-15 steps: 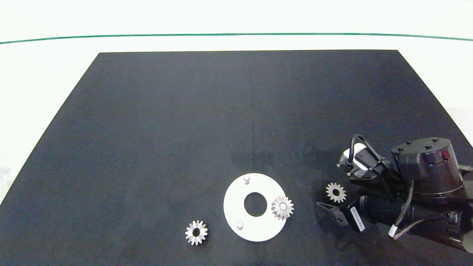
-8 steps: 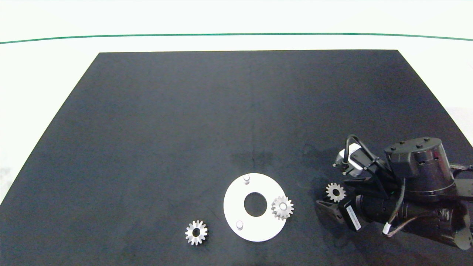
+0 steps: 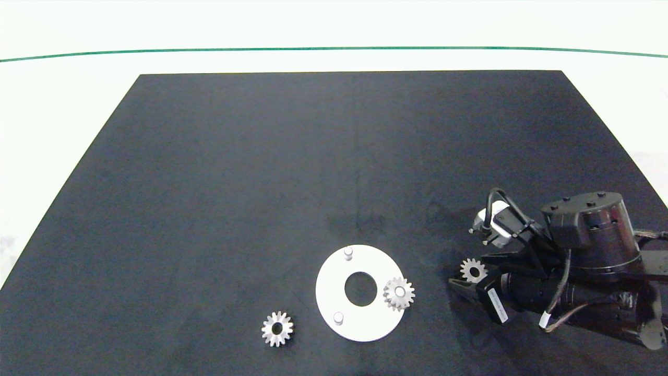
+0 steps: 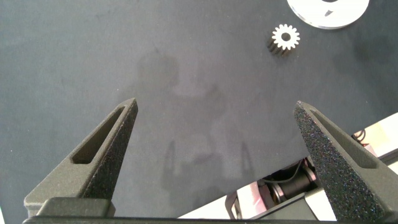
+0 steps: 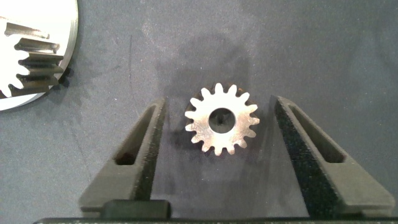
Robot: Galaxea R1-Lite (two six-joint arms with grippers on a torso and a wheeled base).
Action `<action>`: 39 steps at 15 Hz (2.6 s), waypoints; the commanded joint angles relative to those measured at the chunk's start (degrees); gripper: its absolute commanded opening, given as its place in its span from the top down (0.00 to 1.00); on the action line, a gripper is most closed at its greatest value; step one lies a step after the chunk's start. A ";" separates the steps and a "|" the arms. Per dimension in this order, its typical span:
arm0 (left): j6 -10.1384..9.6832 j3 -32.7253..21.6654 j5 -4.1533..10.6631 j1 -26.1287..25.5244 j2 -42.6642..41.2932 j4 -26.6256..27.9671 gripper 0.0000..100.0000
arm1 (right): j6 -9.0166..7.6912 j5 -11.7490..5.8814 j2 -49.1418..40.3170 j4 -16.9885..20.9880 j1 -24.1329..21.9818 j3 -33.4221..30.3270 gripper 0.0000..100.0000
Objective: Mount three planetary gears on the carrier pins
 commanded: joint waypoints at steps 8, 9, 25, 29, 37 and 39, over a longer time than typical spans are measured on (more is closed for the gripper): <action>0.07 0.00 -0.05 -0.03 0.07 0.18 0.00 | -0.02 -0.12 1.14 -0.10 -0.09 0.06 0.52; 0.07 0.00 -0.05 -0.03 0.15 0.18 0.00 | -0.02 -0.12 1.14 -0.10 -0.18 -0.03 0.54; 0.07 0.18 -0.14 -0.47 0.33 0.18 0.00 | -3.36 -0.56 -2.37 4.38 0.70 -6.71 0.78; 0.07 0.09 -0.14 -0.56 0.86 0.09 0.00 | -3.53 -4.16 -2.99 15.63 8.96 -16.81 0.78; 0.07 0.09 -0.14 -0.56 1.03 0.09 0.00 | -3.27 -11.28 10.46 16.24 20.65 -26.31 0.78; 0.07 0.09 -0.14 -0.56 1.12 0.09 0.00 | -3.27 -11.28 12.31 16.33 21.18 -28.59 0.78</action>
